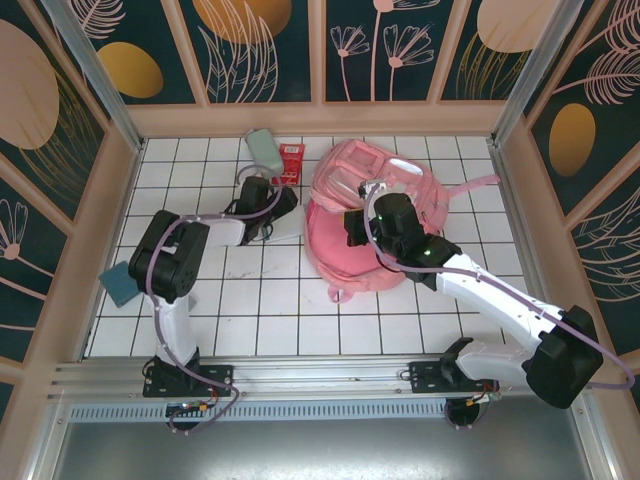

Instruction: Pack the student bag

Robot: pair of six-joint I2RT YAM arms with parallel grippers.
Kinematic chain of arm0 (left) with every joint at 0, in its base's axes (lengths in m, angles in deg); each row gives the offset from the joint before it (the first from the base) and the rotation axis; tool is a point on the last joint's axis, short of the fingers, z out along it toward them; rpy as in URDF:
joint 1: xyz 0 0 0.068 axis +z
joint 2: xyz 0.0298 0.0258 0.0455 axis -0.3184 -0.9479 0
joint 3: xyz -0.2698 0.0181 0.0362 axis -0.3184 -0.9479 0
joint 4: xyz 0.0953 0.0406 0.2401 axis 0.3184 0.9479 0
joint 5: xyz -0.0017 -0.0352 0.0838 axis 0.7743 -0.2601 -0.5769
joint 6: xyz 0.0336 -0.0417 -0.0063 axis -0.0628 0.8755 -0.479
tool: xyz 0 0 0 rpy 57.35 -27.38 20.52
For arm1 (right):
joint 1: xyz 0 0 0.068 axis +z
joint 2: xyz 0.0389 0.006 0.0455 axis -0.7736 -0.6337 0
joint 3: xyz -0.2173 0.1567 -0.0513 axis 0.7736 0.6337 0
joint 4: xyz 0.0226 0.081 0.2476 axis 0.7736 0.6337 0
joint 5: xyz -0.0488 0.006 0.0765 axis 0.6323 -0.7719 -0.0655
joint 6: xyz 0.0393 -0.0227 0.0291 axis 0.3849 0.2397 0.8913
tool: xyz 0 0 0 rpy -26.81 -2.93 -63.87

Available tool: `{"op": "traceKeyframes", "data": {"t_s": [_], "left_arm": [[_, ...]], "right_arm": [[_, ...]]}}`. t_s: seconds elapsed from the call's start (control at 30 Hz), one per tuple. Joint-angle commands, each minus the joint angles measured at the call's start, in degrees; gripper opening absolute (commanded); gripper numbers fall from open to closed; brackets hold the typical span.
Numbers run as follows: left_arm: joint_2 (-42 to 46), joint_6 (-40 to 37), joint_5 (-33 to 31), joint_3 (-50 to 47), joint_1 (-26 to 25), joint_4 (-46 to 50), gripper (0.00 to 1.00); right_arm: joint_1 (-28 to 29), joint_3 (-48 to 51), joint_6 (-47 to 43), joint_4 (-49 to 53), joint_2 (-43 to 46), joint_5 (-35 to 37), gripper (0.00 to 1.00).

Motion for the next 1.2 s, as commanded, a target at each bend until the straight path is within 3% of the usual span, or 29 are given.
{"op": "traceKeyframes", "data": {"t_s": [0.0, 0.3, 0.5, 0.63, 0.9, 1.17], "left_arm": [[4.1, 3.7, -1.6, -9.0, 0.2, 3.0, 0.72], [24.4, 12.9, -9.7, -29.1, -0.2, 6.0, 0.73], [35.9, 7.3, -10.0, -27.9, -2.0, 14.0, 0.74], [40.0, 2.9, -8.6, -27.3, -6.6, 15.6, 0.69], [36.3, 2.1, -3.8, -27.8, -16.1, 11.5, 0.58], [24.7, 0.3, 3.3, -24.5, -17.3, 5.3, 0.57]], "right_arm": [[0.6, 0.3, 0.7, -3.1, 2.1, 0.3, 0.00], [0.8, -0.1, 0.6, -4.1, 0.6, -0.7, 0.00], [0.9, 0.0, 0.8, -4.5, 0.4, -0.9, 0.00], [1.0, 0.4, 0.9, -4.8, 0.3, -0.6, 0.00], [1.0, 0.4, 1.0, -5.1, 0.0, -0.7, 0.00], [1.0, 0.7, 1.0, -4.2, 0.6, -0.1, 0.00]]}}
